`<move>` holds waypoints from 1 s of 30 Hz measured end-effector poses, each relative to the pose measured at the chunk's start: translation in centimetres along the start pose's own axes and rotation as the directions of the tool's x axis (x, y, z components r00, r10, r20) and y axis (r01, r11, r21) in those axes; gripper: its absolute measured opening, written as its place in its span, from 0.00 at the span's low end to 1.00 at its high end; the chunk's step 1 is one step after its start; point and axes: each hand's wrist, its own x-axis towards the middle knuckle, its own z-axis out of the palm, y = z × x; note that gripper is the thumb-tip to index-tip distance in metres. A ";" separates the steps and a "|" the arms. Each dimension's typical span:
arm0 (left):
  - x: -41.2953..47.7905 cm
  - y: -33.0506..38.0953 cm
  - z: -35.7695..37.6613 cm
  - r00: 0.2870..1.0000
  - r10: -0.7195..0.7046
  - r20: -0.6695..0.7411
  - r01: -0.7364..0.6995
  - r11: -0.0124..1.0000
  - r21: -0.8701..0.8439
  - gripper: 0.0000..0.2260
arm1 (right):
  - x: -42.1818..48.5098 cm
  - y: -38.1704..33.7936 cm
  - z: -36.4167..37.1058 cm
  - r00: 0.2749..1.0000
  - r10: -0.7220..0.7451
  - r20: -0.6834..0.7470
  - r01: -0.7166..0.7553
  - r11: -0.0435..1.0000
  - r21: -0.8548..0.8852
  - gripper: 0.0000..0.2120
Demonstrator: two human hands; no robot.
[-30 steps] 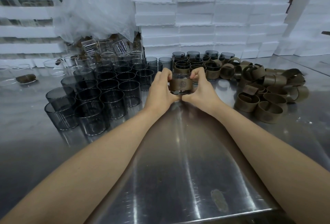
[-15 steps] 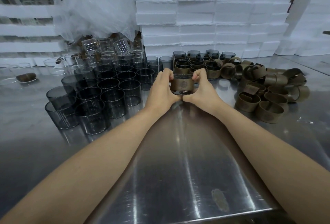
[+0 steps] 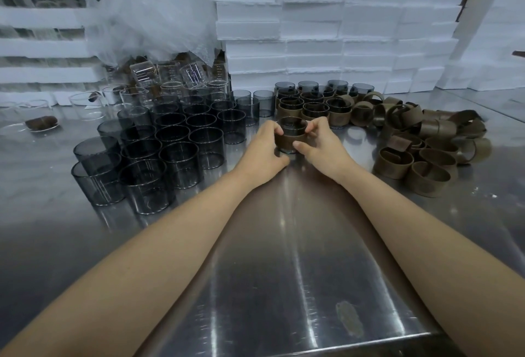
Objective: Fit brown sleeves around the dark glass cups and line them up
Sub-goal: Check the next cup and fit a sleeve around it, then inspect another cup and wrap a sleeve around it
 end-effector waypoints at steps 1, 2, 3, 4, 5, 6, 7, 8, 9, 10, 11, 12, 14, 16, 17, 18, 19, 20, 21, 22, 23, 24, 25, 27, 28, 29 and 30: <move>0.0 0.0 0.0 1.000 0.006 -0.006 -0.006 1.000 0.030 0.17 | 0.1 0.1 0.0 1.000 0.000 -0.006 -0.001 0.998 -0.057 0.14; 0.0 0.1 0.0 1.000 0.010 -0.009 -0.010 0.998 0.059 0.18 | 0.1 0.1 0.0 1.000 -0.010 -0.022 0.008 0.993 -0.114 0.15; 0.1 0.1 -0.1 1.000 0.010 -0.001 -0.010 0.996 0.091 0.20 | 0.0 0.0 0.0 0.998 -0.037 -0.054 0.027 0.986 -0.165 0.18; 0.1 0.1 -0.1 1.000 -0.003 0.021 0.000 0.991 0.131 0.22 | 0.0 -0.2 0.0 0.992 -0.081 -0.096 0.060 0.977 -0.205 0.20; 0.1 0.1 -0.1 0.999 -0.026 0.047 0.018 0.985 0.171 0.22 | -0.2 -0.4 0.0 0.981 -0.137 -0.135 0.104 0.969 -0.225 0.21; 0.1 0.2 -0.1 0.997 -0.043 0.067 0.028 0.978 0.206 0.21 | -0.3 -0.7 0.0 0.969 -0.194 -0.155 0.156 0.961 -0.228 0.20; 0.1 0.3 -0.1 0.996 -0.046 0.082 0.026 0.972 0.232 0.17 | -0.4 -0.9 0.0 0.959 -0.244 -0.145 0.209 0.952 -0.222 0.19; 0.1 0.3 -0.1 0.995 -0.045 0.091 0.022 0.969 0.246 0.14 | -0.5 -1.0 0.0 0.953 -0.287 -0.100 0.259 0.939 -0.227 0.19; 0.1 0.3 -0.1 0.994 -0.054 0.091 0.029 0.966 0.255 0.12 | -0.6 -1.0 0.1 0.948 -0.319 -0.018 0.303 0.916 -0.264 0.20; 0.1 0.3 -0.1 0.994 -0.066 0.085 0.042 0.964 0.261 0.11 | -0.6 -0.9 0.4 0.939 -0.332 0.092 0.343 0.879 -0.330 0.21; 0.1 0.2 0.0 0.994 -0.080 0.074 0.057 0.962 0.265 0.12 | -0.5 -0.8 0.7 0.925 -0.323 0.199 0.377 0.839 -0.392 0.23; 0.1 0.1 0.0 0.994 -0.095 0.063 0.075 0.960 0.269 0.14 | -0.3 -0.6 0.9 0.914 -0.294 0.280 0.393 0.811 -0.432 0.25; 0.0 0.0 -0.1 0.990 -0.138 0.037 0.122 0.954 0.275 0.18 | 0.3 -0.3 1.3 0.909 -0.218 0.355 0.376 0.795 -0.476 0.27; -0.1 0.1 -0.2 0.986 -0.163 -0.024 0.164 0.952 0.258 0.21 | 0.9 -0.1 1.4 0.916 -0.143 0.374 0.339 0.773 -0.536 0.30; -0.1 0.2 -0.2 0.984 -0.164 -0.072 0.177 0.953 0.247 0.21 | 1.2 0.0 1.4 0.921 -0.114 0.372 0.323 0.757 -0.568 0.30; -0.2 0.3 -0.3 0.980 -0.157 -0.126 0.185 0.950 0.251 0.21 | 1.3 0.2 1.5 0.926 -0.096 0.365 0.310 0.743 -0.592 0.30; -0.3 0.5 -0.4 0.973 -0.148 -0.176 0.192 0.944 0.269 0.22 | 1.5 0.3 1.6 0.931 -0.082 0.355 0.298 0.734 -0.610 0.30; -0.5 0.7 -0.4 0.967 -0.142 -0.214 0.201 0.937 0.287 0.23 | 1.6 0.4 1.6 0.936 -0.069 0.345 0.283 0.730 -0.622 0.30; -0.5 0.8 -0.4 0.961 -0.146 -0.235 0.215 0.930 0.297 0.24 | 1.7 0.5 1.7 0.941 -0.055 0.335 0.268 0.728 -0.631 0.30; -0.6 0.9 -0.4 0.957 -0.162 -0.242 0.233 0.924 0.302 0.25 | 1.7 0.6 1.7 0.945 -0.044 0.325 0.253 0.726 -0.639 0.31; -0.6 1.0 -0.5 0.954 -0.182 -0.238 0.252 0.918 0.308 0.26 | 1.8 0.6 1.8 0.949 -0.033 0.314 0.239 0.725 -0.647 0.31; -0.6 1.1 -0.5 0.952 -0.203 -0.228 0.269 0.910 0.315 0.26 | 1.8 0.7 1.8 0.953 -0.021 0.303 0.224 0.723 -0.654 0.31; -0.6 1.1 -0.5 0.951 -0.220 -0.218 0.282 0.903 0.323 0.26 | 1.8 0.7 1.8 0.956 -0.010 0.293 0.210 0.721 -0.660 0.31; -0.6 1.2 -0.5 0.951 -0.234 -0.204 0.292 0.896 0.335 0.25 | 1.8 0.5 1.8 0.961 0.013 0.275 0.182 0.717 -0.673 0.31; -0.6 1.2 -0.6 0.951 -0.233 -0.203 0.291 0.896 0.334 0.25 | 1.7 0.5 1.8 0.964 0.029 0.264 0.165 0.713 -0.681 0.31; -0.6 1.2 -0.6 0.951 -0.232 -0.203 0.290 0.898 0.330 0.24 | 1.7 0.4 1.8 0.967 0.046 0.252 0.146 0.711 -0.688 0.32; -0.7 1.3 -0.6 0.951 -0.230 -0.205 0.288 0.900 0.326 0.24 | 1.7 0.4 1.8 0.969 0.057 0.239 0.129 0.710 -0.693 0.32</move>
